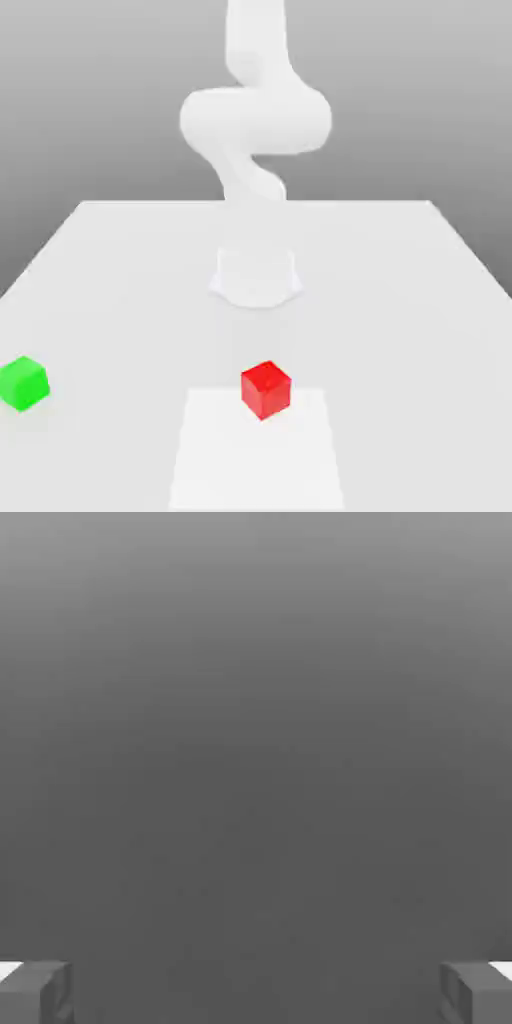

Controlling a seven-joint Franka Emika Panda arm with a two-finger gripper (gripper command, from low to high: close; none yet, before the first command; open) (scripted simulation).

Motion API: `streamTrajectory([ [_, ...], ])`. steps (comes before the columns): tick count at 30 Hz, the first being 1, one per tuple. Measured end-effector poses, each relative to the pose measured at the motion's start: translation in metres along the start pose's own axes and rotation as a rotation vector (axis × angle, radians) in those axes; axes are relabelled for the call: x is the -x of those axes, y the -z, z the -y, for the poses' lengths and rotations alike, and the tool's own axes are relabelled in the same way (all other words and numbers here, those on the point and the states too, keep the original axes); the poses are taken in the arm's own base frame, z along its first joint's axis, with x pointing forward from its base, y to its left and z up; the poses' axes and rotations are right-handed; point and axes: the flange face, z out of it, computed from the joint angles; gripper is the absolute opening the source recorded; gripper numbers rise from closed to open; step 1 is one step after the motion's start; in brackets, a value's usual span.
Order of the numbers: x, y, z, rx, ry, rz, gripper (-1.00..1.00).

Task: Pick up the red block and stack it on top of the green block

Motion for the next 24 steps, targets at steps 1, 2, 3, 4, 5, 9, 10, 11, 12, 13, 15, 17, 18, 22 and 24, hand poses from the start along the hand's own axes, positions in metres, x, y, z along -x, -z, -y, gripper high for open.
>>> streamTrajectory([
  [1, 0.006, -0.026, -0.006, 0.022, 0.027, 0.031, 0.00],
  [2, 0.013, -0.051, -0.012, 0.043, 0.053, 0.062, 0.00],
  [3, 0.020, -0.074, -0.020, 0.064, 0.080, 0.092, 0.00],
  [4, 0.029, -0.097, -0.027, 0.084, 0.107, 0.124, 0.00],
  [5, 0.039, -0.119, -0.036, 0.103, 0.134, 0.155, 0.00],
  [9, 0.089, -0.196, -0.076, 0.177, 0.247, 0.286, 0.00],
  [10, 0.103, -0.213, -0.088, 0.195, 0.277, 0.321, 0.00],
  [11, 0.119, -0.229, -0.101, 0.212, 0.307, 0.357, 0.00],
  [12, 0.135, -0.244, -0.115, 0.230, 0.338, 0.395, 0.00],
  [13, 0.153, -0.258, -0.130, 0.248, 0.371, 0.434, 0.00],
  [15, 0.191, -0.282, -0.162, 0.283, 0.440, 0.519, 0.00],
  [17, 0.228, -0.306, -0.195, 0.312, 0.502, 0.596, 0.00],
  [18, 0.243, -0.318, -0.209, 0.322, 0.524, 0.624, 0.00],
  [22, 0.270, -0.347, -0.234, 0.331, 0.547, 0.651, 0.00],
  [24, 0.279, -0.358, -0.243, 0.333, 0.546, 0.652, -1.00],
])
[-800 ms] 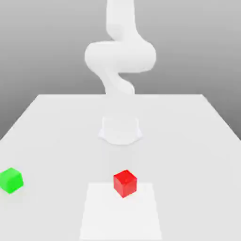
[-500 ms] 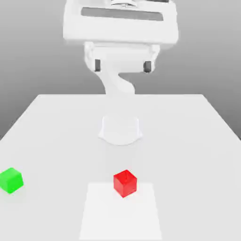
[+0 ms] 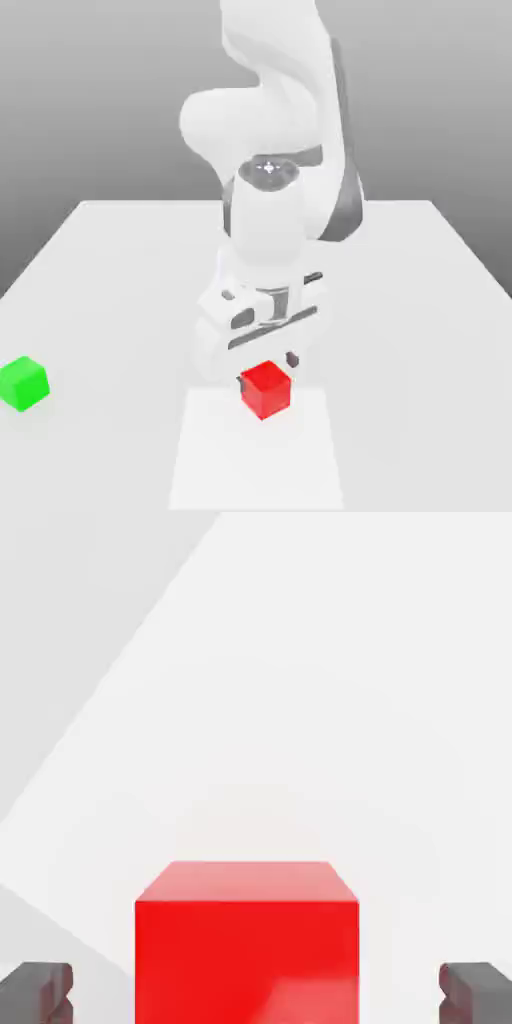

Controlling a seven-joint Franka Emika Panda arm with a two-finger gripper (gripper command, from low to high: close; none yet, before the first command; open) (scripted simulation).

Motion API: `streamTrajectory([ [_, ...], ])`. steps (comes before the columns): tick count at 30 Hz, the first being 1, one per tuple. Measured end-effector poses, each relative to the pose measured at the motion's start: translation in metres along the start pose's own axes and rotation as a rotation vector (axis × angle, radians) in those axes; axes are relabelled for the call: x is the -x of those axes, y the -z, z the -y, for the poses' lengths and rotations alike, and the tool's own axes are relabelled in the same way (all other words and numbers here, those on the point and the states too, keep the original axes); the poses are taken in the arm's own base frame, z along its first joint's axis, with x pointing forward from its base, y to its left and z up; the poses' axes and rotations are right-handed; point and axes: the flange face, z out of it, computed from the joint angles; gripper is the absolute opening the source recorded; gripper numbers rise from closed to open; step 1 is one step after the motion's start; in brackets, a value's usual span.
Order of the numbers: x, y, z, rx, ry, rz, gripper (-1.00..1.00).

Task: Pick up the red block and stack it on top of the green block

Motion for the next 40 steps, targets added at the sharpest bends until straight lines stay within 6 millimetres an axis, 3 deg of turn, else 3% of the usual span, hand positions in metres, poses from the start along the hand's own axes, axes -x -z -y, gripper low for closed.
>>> streamTrajectory([
  [7, 0.000, -0.002, 0.000, 0.000, 0.000, 0.002, -1.00],
  [15, -0.001, 0.056, -0.002, -0.001, -0.007, 0.002, -1.00],
  [18, -0.025, 0.065, -0.046, -0.007, -0.139, 0.009, -1.00],
  [23, -0.053, 0.074, -0.171, -0.016, -0.451, 0.016, -1.00],
  [26, -0.054, 0.082, -0.243, -0.015, -0.605, 0.014, -1.00],
  [30, -0.029, 0.094, -0.345, -0.005, -0.823, 0.004, -1.00],
  [32, -0.031, 0.086, -0.354, -0.002, -0.834, 0.000, -1.00],
  [36, -0.032, 0.049, -0.357, -0.001, -0.836, -0.001, -1.00],
  [37, -0.031, 0.039, -0.357, -0.001, -0.837, 0.001, 1.00],
  [40, -0.031, 0.039, -0.357, -0.001, -0.837, 0.001, 1.00],
])
